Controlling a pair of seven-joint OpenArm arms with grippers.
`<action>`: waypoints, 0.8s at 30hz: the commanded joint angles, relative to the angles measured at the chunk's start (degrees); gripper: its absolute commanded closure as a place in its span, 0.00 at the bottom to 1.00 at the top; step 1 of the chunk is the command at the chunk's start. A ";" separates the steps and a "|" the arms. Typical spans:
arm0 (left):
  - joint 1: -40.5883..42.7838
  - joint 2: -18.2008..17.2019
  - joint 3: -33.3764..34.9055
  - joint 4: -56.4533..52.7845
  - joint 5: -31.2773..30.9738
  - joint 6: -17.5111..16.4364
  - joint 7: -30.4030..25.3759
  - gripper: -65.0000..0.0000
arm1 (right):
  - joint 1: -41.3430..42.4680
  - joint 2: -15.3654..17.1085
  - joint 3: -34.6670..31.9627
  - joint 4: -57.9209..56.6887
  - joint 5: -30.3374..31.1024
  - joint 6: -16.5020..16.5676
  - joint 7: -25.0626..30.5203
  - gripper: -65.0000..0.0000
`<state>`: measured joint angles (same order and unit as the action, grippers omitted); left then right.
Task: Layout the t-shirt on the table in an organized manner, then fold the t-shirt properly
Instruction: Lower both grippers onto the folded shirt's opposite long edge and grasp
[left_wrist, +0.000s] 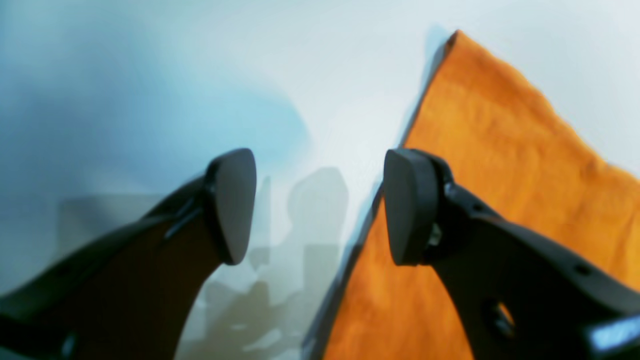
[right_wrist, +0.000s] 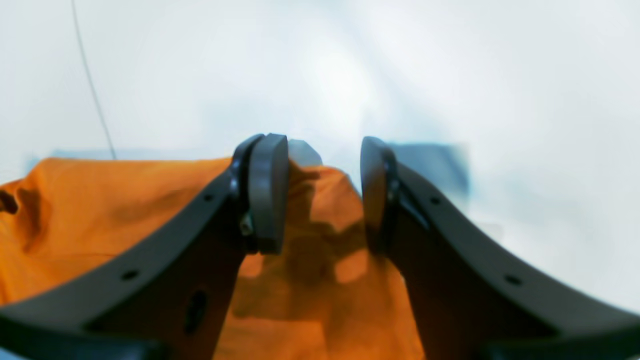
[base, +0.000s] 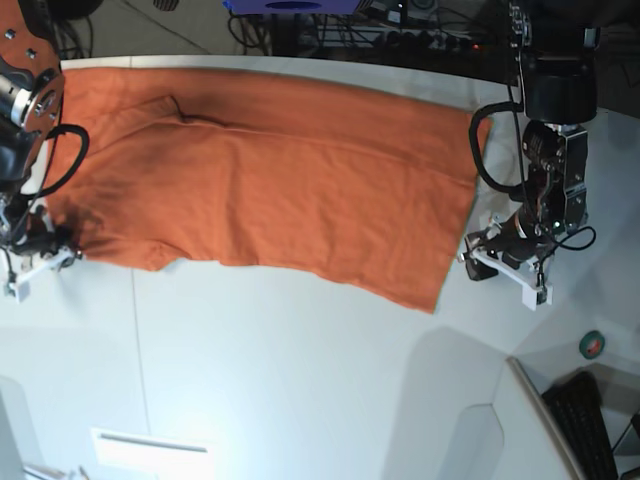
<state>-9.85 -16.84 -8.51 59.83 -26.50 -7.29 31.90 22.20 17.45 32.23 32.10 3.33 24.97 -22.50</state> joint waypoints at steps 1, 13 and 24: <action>-2.24 -0.79 -0.15 -0.19 -0.27 -0.05 -1.17 0.41 | 1.41 1.23 -0.01 0.83 0.49 0.48 1.27 0.64; -6.37 -0.61 -0.15 -4.58 0.00 -0.05 -1.17 0.20 | -1.67 0.88 0.08 10.14 0.58 0.48 -3.65 0.64; -9.10 0.62 10.58 -4.76 -0.27 -0.05 -1.17 0.19 | -2.46 -1.23 0.08 8.74 0.58 0.48 -3.74 0.57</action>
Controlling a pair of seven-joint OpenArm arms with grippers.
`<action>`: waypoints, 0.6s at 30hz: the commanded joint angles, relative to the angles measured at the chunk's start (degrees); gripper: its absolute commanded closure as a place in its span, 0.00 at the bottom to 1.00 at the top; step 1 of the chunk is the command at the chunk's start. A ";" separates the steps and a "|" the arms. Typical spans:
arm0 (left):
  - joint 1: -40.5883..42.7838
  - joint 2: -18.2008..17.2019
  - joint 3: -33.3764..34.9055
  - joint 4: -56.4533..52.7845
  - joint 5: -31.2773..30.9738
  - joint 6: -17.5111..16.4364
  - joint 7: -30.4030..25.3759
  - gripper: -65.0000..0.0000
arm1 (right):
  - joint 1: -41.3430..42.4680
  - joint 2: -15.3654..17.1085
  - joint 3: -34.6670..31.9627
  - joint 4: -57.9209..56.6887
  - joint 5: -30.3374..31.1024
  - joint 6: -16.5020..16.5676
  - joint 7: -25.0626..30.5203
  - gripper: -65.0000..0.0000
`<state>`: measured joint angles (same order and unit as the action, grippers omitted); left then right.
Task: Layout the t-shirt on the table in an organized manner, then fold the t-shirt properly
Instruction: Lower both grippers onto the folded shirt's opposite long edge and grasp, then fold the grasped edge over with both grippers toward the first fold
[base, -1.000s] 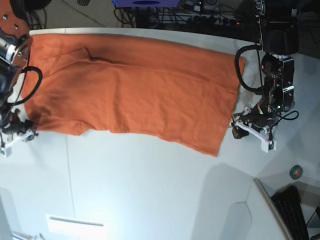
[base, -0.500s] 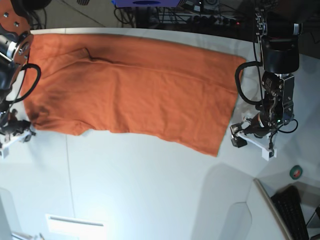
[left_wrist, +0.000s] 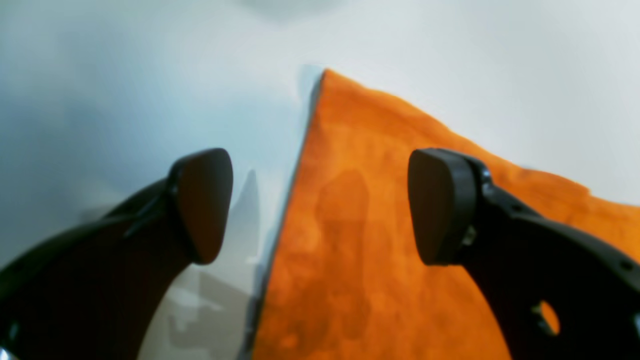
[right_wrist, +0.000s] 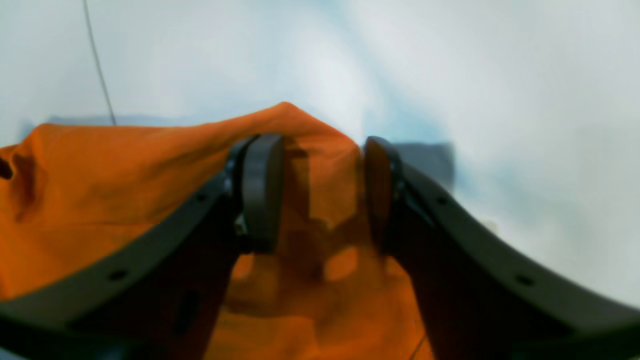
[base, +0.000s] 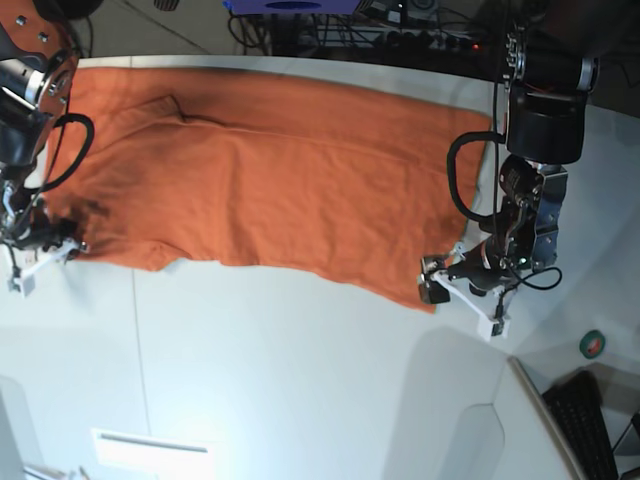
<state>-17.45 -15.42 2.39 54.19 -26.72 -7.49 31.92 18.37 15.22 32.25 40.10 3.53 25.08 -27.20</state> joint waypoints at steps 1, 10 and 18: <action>-1.58 -0.71 -0.33 0.88 -0.05 0.15 -1.20 0.19 | 1.37 1.00 0.06 0.74 0.38 0.37 0.96 0.53; -6.24 1.22 0.02 -5.18 -0.14 0.15 -1.20 0.19 | 0.84 0.73 0.06 -1.81 0.47 0.37 1.05 0.51; -13.18 2.54 0.20 -14.59 0.48 -0.03 -1.46 0.19 | 0.75 0.73 0.41 -4.18 0.47 0.37 1.14 0.85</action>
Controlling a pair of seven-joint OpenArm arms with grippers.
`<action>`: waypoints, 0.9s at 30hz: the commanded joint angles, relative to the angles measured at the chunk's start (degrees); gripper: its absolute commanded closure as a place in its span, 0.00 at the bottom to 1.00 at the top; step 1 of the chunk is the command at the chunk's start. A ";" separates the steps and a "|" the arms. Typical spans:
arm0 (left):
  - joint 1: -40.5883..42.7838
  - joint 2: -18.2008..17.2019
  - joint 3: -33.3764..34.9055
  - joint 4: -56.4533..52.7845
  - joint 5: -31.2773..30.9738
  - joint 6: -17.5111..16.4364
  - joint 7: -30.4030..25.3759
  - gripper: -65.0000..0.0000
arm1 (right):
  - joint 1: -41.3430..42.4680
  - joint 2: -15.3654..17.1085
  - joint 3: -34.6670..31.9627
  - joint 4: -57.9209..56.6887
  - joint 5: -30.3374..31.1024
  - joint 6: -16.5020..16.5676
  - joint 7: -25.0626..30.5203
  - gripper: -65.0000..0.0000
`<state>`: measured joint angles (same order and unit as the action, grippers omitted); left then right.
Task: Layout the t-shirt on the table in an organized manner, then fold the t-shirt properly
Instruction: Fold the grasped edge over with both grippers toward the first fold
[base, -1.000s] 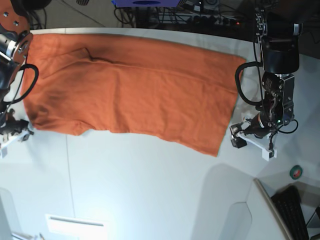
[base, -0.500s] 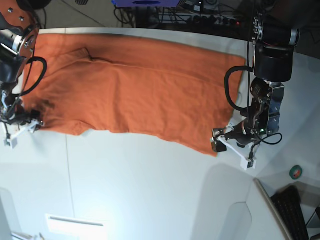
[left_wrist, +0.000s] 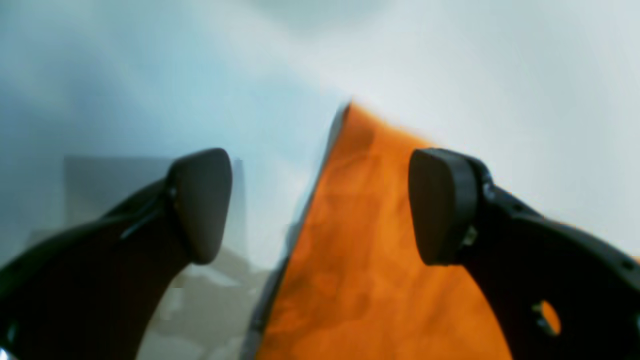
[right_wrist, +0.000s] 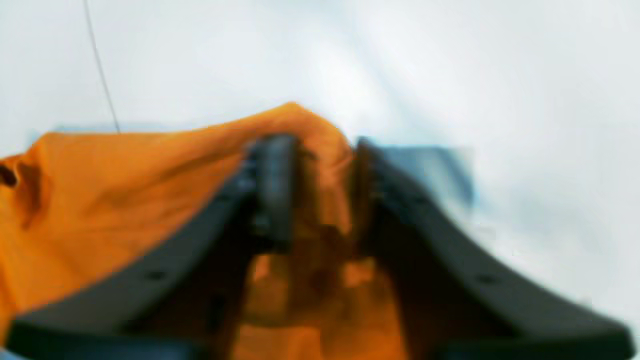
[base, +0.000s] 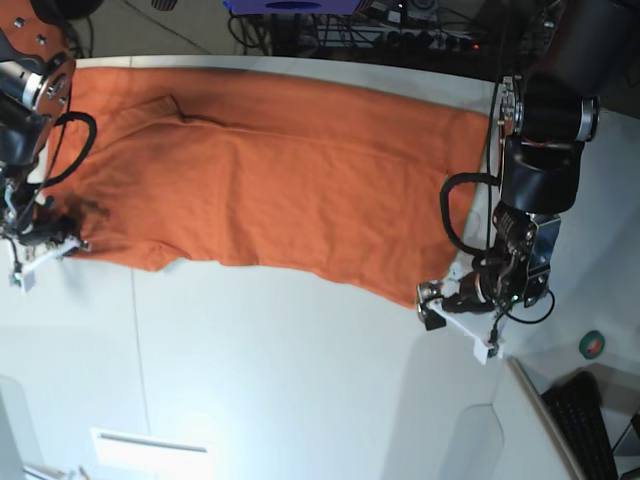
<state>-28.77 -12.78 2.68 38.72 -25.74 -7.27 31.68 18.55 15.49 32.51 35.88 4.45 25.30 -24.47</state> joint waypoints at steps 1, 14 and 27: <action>-2.21 -0.02 0.53 0.88 -0.51 -0.25 -1.22 0.19 | 0.58 0.47 0.15 0.12 -0.45 0.15 -1.60 0.91; -3.36 1.04 5.89 -4.83 -0.59 -0.25 -1.48 0.20 | 0.58 0.47 -0.12 0.12 -0.45 0.15 -1.86 1.00; -3.01 1.30 6.33 -14.15 -0.86 -0.16 -13.44 0.73 | 0.58 0.56 -0.20 0.12 -0.45 0.15 -1.86 1.00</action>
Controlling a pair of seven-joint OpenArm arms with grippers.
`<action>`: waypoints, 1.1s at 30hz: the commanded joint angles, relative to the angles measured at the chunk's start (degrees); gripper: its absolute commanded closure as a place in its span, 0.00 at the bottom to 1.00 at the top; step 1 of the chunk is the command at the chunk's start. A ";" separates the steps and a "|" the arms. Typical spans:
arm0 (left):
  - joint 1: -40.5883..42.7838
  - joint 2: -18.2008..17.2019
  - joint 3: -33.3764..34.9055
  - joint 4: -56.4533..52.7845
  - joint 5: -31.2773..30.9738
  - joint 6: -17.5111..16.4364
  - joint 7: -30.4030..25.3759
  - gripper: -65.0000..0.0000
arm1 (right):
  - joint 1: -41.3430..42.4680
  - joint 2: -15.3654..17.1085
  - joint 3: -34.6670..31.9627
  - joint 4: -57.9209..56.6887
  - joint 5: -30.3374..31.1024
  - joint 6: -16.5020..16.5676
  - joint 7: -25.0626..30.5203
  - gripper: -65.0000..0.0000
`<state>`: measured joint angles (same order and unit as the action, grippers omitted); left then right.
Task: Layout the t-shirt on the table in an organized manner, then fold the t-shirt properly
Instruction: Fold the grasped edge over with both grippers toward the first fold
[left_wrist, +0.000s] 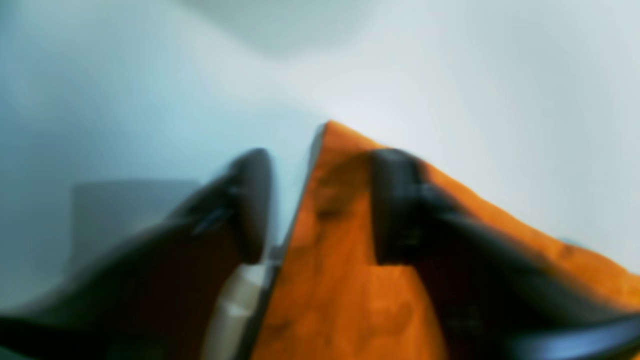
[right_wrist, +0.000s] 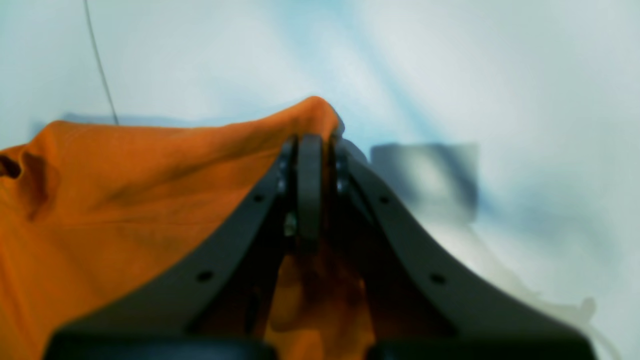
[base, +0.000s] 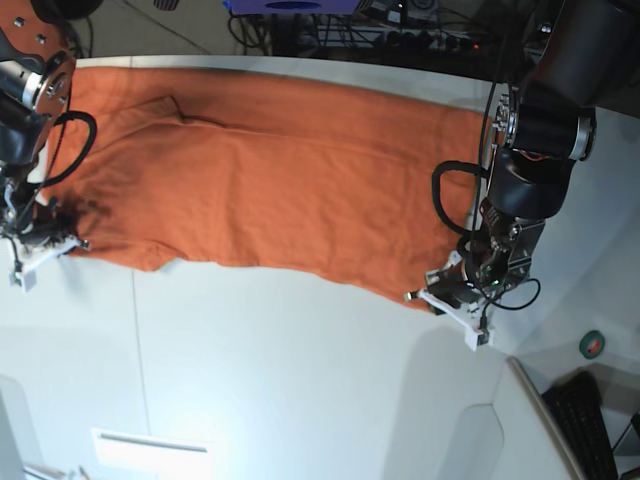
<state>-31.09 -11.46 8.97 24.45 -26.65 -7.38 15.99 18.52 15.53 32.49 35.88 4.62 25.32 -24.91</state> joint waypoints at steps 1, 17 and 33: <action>-0.69 0.08 0.04 -0.14 0.06 -0.05 1.55 0.82 | 0.60 0.51 -0.27 0.12 -0.62 0.13 -1.34 1.00; -0.34 -0.36 -0.49 5.31 -0.11 -0.05 1.37 1.00 | -0.55 0.43 0.08 7.86 -0.62 0.13 1.74 1.00; 12.76 -0.45 -11.04 32.92 -0.11 -0.05 15.35 1.00 | -7.75 0.25 -0.09 22.19 -0.62 0.22 1.74 1.00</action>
<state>-16.88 -11.22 -1.83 56.53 -26.41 -7.33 32.23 9.74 14.61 32.25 56.95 3.53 25.36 -24.47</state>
